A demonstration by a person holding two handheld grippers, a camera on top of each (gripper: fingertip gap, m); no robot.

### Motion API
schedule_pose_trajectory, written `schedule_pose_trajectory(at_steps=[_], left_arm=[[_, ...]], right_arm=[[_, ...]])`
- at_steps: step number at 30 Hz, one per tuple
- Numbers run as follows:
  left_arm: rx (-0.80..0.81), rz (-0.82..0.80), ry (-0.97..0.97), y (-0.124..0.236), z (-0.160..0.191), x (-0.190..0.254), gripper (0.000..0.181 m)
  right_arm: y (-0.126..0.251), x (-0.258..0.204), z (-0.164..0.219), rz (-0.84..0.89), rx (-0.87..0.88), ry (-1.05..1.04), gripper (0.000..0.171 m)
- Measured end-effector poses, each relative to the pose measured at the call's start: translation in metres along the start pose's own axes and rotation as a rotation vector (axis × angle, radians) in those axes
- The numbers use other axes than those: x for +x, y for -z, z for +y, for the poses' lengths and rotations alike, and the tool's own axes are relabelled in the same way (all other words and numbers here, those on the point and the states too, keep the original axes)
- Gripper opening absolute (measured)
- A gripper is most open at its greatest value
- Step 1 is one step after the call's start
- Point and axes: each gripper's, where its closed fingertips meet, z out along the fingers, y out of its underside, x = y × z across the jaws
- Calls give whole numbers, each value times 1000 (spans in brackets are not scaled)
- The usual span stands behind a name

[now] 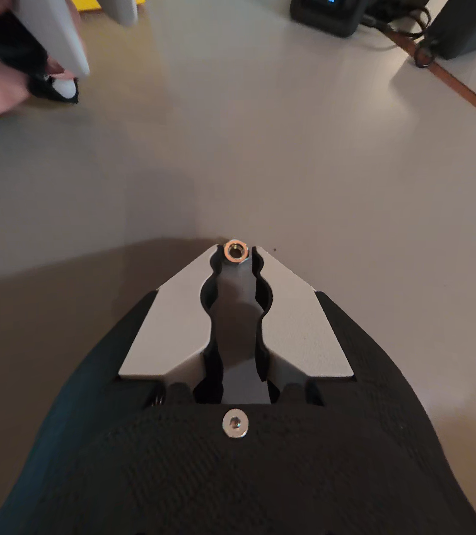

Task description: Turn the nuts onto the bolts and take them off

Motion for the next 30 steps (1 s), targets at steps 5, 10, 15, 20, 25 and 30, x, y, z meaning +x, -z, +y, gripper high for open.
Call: schedule_pose_trajectory(at_steps=[5,10,15,20,25,30], left_arm=[[41,58,58,-4,-5,11,15],[128,229,198,-7,-16,35,15],[148,430,267,-4,-23,62,15],[184,542,315,5,-31,71,15],[197,593,301,11,-37,76,15],[214,689,322,19,-41,85,15]], right_arm=[[12,5,-11,31,56,4,16],[88,4,-90,-119,441,-26,16],[126,-34,-128,-421,451,132,16],[122,-50,-124,-493,244,268,16],[121,-58,-130,-534,182,304,16],[125,-67,-129,-610,134,346,16]])
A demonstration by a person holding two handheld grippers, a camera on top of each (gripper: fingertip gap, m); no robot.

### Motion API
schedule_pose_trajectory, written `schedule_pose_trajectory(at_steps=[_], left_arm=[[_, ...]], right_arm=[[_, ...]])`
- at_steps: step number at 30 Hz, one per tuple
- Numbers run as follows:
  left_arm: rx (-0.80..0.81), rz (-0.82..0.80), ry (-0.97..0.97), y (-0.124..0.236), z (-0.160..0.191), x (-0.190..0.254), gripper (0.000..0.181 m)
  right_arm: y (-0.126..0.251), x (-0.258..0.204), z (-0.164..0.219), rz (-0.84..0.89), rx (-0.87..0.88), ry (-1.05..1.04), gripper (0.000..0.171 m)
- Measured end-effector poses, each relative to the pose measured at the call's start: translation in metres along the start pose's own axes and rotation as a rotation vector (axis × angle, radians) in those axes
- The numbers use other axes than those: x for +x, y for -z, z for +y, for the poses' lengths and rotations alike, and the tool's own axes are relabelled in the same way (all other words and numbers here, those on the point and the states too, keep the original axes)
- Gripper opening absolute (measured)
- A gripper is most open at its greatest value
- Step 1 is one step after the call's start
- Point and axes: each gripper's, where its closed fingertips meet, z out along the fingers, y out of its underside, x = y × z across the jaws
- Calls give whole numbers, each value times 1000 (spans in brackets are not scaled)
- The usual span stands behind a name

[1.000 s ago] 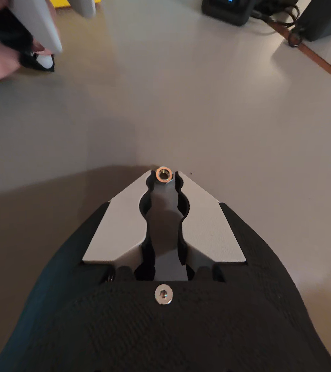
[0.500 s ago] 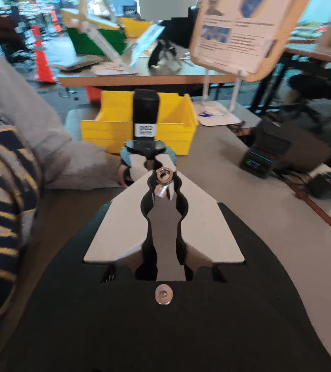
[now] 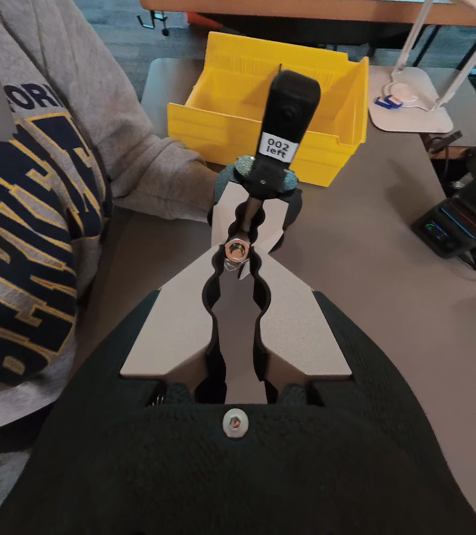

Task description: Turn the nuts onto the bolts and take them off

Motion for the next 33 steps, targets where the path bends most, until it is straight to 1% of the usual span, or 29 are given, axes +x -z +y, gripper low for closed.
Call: schedule_pose_trajectory(at_steps=[3,7,9,14,18,21,25,26,28,31,32,33], left_arm=[[30,30,32,1,-2,3,15],[28,-71,-3,4,-2,-10,15],[10,-149,-15,5,1,-21,15],[-84,-346,-86,10,11,-46,15],[-139,-465,-134,15,17,-59,15],[-150,-491,-144,15,19,-62,15],[-118,-459,-111,13,17,-59,15],[-103,-441,-99,12,16,-57,15],[-87,-424,-84,12,15,-56,15],[-62,-359,-69,9,12,-48,15],[-47,-322,-58,7,10,-44,15],[-32,-302,-49,6,8,-41,15]], right_arm=[[-1,-3,-5,-31,40,-15,16],[-2,12,-4,54,107,-119,16],[-1,22,-1,137,124,-175,16],[-2,44,17,399,31,-268,17],[-3,59,26,620,20,-394,17],[-4,63,30,711,27,-408,17],[-3,64,29,743,75,-398,17],[-1,65,28,761,93,-387,28],[-1,63,20,750,159,-327,58],[-6,50,6,644,330,-254,81],[-10,45,3,593,377,-252,86],[-13,41,0,549,423,-259,86]])
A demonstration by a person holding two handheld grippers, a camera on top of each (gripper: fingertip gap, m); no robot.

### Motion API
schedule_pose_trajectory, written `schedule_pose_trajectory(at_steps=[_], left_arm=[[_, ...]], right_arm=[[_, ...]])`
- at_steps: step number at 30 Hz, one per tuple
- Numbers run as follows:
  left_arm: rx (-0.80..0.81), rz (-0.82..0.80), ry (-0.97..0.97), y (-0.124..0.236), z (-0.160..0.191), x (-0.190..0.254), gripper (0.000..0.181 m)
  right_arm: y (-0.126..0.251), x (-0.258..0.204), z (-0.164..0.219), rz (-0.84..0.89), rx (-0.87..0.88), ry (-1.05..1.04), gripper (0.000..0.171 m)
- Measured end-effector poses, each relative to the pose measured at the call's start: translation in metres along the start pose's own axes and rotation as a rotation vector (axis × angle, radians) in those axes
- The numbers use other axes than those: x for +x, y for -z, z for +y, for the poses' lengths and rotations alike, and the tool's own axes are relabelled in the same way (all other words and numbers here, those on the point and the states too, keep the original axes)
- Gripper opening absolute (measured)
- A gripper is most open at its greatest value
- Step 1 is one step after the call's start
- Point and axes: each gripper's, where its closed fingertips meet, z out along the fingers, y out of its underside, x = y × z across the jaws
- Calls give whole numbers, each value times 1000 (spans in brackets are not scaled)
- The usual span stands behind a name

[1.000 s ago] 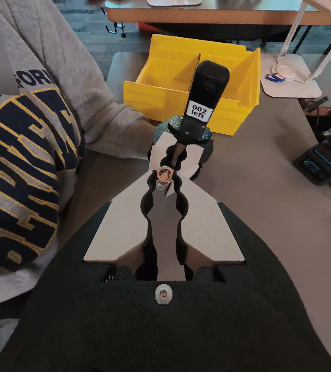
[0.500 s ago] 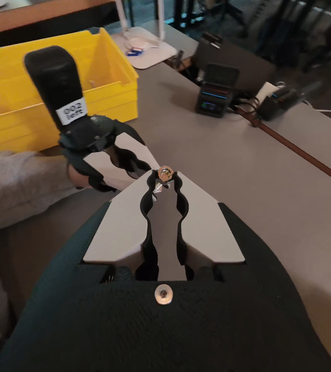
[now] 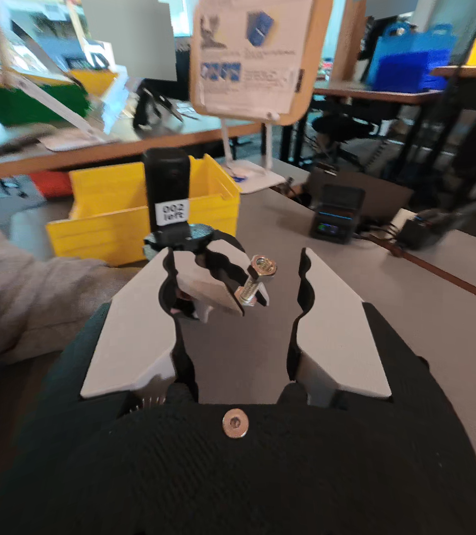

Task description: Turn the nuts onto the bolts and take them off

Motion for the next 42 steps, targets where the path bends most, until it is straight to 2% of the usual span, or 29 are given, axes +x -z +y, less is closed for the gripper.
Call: schedule_pose_trajectory(at_steps=[5,10,16,18,23,28,32,34,36,40,42], left_arm=[[23,31,24,1,-3,3,15],[56,-24,55,10,-9,-11,15],[42,111,61,1,-6,13,15],[33,102,52,0,-4,13,15],[93,73,76,10,-16,3,15],[44,145,81,-3,-5,20,15],[47,95,87,1,-6,10,15],[64,70,104,7,-10,2,15],[63,84,113,7,-10,2,15],[-11,163,131,-8,6,19,15],[-28,151,127,-9,9,19,15]], right_arm=[[-3,-19,-1,-128,91,-39,88],[5,-18,2,-87,105,8,87],[2,-15,-3,-109,164,-62,87],[1,-20,-5,-129,181,-57,87],[18,-20,-5,-107,226,-44,74],[7,-16,-10,-113,266,-45,75],[7,-21,-4,-141,254,14,76],[18,-11,1,-110,275,55,60],[23,1,2,-92,306,23,58],[7,-6,3,-178,308,-27,63],[4,-16,3,-241,323,-52,63]])
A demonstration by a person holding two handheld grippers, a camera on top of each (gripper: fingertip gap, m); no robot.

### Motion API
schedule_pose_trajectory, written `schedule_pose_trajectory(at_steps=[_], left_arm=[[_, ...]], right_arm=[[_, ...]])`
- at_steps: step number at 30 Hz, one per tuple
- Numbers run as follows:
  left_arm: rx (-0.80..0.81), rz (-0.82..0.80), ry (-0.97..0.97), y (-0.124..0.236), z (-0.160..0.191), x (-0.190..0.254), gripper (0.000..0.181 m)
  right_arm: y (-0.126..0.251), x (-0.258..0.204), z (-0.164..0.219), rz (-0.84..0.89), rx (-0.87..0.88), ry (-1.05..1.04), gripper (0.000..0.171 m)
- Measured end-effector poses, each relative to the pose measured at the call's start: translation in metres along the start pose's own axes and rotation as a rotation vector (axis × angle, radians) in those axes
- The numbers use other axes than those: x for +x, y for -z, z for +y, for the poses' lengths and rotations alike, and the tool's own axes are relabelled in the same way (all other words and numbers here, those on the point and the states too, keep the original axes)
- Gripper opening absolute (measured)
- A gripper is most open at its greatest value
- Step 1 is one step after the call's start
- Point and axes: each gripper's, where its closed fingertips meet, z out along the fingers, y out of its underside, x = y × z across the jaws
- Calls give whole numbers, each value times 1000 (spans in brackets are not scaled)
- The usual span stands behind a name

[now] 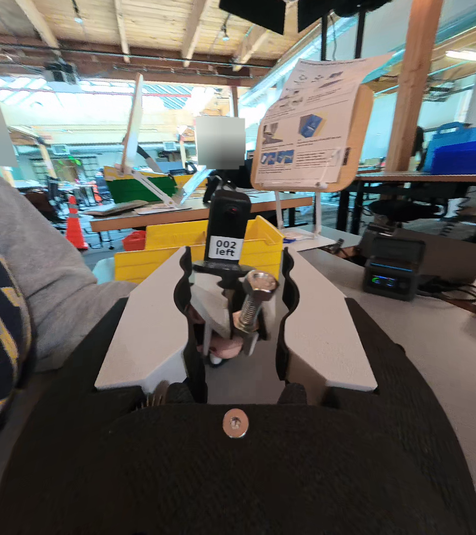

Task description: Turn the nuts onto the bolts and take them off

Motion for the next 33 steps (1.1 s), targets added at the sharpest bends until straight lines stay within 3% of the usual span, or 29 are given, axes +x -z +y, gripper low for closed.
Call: schedule_pose_trajectory(at_steps=[3,5,11,16,19,23,29,33], left_arm=[[45,-44,-1,13,-10,-9,15],[70,-78,16,21,-16,-17,15],[-11,6,35,3,1,-2,15],[14,-38,9,12,-7,-9,15],[17,-111,3,24,-11,-22,15],[-46,-84,-38,7,3,-11,15],[80,-38,27,5,-11,-5,15],[227,-87,70,32,-36,-20,14]], right_arm=[[11,0,6,-1,-13,-29,61],[25,-1,6,-18,4,-43,43],[11,6,3,27,26,-27,67],[9,-2,8,-8,20,-38,66],[22,7,13,32,-13,-26,54],[17,10,9,45,14,-42,60],[13,2,-2,14,100,-46,62],[23,0,-2,-18,106,-80,51]])
